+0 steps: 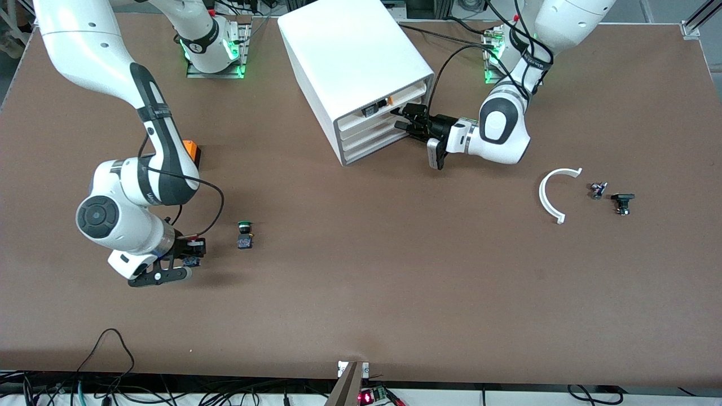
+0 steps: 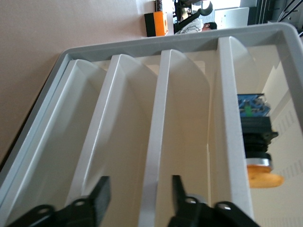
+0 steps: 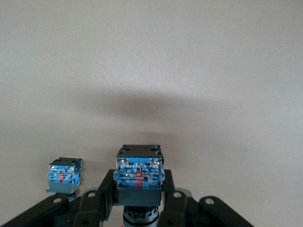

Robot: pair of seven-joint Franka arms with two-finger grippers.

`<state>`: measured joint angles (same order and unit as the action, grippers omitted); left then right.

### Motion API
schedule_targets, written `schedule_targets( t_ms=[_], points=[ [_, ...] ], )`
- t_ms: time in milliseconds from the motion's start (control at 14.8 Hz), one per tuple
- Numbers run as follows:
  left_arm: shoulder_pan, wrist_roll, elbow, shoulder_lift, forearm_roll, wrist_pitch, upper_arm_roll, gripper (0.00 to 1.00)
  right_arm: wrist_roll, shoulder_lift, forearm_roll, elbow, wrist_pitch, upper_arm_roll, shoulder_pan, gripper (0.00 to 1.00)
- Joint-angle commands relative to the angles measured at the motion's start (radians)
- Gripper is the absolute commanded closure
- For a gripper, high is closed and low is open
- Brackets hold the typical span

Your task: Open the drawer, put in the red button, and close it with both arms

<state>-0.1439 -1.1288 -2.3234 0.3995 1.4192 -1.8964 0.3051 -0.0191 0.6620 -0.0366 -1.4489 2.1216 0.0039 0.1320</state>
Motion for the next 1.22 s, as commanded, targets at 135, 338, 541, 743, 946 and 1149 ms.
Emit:
schedule_targets(
  t_ms=[135, 338, 541, 743, 946, 1149],
  points=[
    [0.003, -0.059, -0.001, 0.022, 0.032, -0.004, 0.005, 1.00, 0.080, -0.004, -0.006, 0.135, -0.182, 0.008, 0.012, 1.00],
    [0.021, -0.045, 0.015, 0.016, 0.029, 0.005, 0.002, 1.00, 0.175, -0.005, -0.002, 0.226, -0.296, 0.011, 0.040, 1.00],
    [0.056, -0.040, 0.033, 0.015, 0.020, 0.006, -0.004, 1.00, 0.301, -0.005, 0.006, 0.301, -0.383, 0.014, 0.083, 1.00],
    [0.084, 0.000, 0.088, 0.018, -0.043, 0.006, -0.017, 1.00, 0.476, -0.007, 0.035, 0.337, -0.431, 0.015, 0.141, 1.00],
    [0.139, 0.131, 0.205, 0.022, -0.237, 0.006, -0.029, 1.00, 0.701, -0.027, 0.067, 0.337, -0.430, 0.015, 0.201, 1.00],
    [0.190, 0.208, 0.317, 0.038, -0.406, 0.006, -0.029, 1.00, 0.922, -0.032, 0.066, 0.340, -0.417, 0.013, 0.282, 1.00]
  ],
)
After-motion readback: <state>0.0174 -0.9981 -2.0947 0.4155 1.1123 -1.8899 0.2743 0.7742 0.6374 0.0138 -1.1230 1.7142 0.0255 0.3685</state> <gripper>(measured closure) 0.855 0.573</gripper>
